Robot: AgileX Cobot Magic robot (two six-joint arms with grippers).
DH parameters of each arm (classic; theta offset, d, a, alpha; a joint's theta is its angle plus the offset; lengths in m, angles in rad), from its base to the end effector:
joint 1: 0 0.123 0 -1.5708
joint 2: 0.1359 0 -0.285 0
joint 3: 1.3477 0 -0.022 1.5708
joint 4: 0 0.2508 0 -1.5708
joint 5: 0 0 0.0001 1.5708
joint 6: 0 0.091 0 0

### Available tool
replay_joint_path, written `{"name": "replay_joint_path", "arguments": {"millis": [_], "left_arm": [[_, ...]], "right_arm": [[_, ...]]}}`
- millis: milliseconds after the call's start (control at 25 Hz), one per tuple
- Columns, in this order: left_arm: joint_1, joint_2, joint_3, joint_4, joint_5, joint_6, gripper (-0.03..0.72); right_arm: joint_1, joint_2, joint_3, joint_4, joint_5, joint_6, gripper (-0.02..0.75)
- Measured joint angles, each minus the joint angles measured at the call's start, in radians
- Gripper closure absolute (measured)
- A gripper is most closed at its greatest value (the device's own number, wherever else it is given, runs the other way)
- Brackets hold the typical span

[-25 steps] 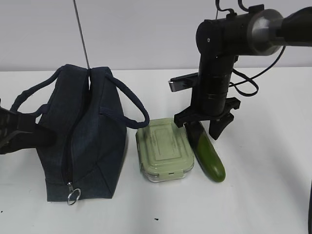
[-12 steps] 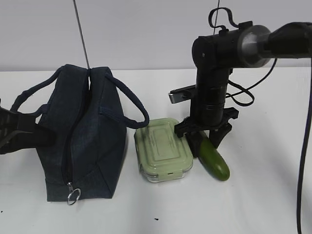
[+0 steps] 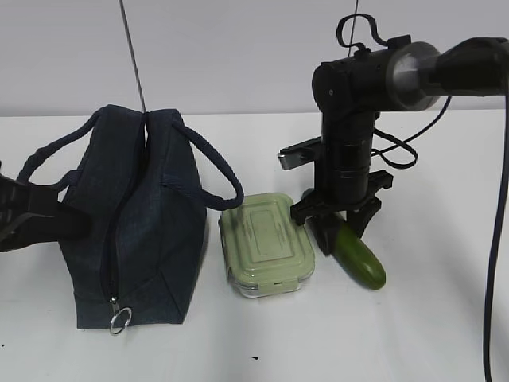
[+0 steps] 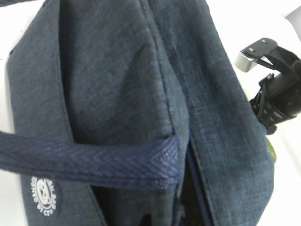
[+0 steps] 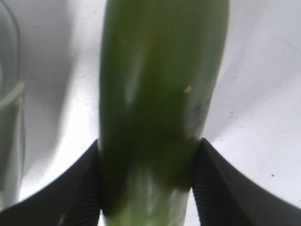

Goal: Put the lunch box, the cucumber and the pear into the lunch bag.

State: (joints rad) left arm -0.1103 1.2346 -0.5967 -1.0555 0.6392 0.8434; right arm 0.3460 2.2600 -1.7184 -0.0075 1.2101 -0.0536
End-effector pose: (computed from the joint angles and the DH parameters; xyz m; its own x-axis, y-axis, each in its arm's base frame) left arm 0.2102 -0.0709 0.2288 -0.8214 -0.0059 -0.5704 0.3236 0.8186 -0.4745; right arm 0.4102 0.1472 0.1355 -0.9160 -0.3900 0.0938 -0.3919 0.9200 -0.0017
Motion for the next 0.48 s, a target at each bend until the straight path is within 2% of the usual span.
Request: {"name": "replay_joint_path", "arguments": {"millis": [480], "left_arm": [[0.000, 0.000, 0.000, 0.000, 0.000, 0.000, 0.704]], "right_arm": [[0.000, -0.174, -0.084, -0.032, 0.003, -0.008, 0.343]]}}
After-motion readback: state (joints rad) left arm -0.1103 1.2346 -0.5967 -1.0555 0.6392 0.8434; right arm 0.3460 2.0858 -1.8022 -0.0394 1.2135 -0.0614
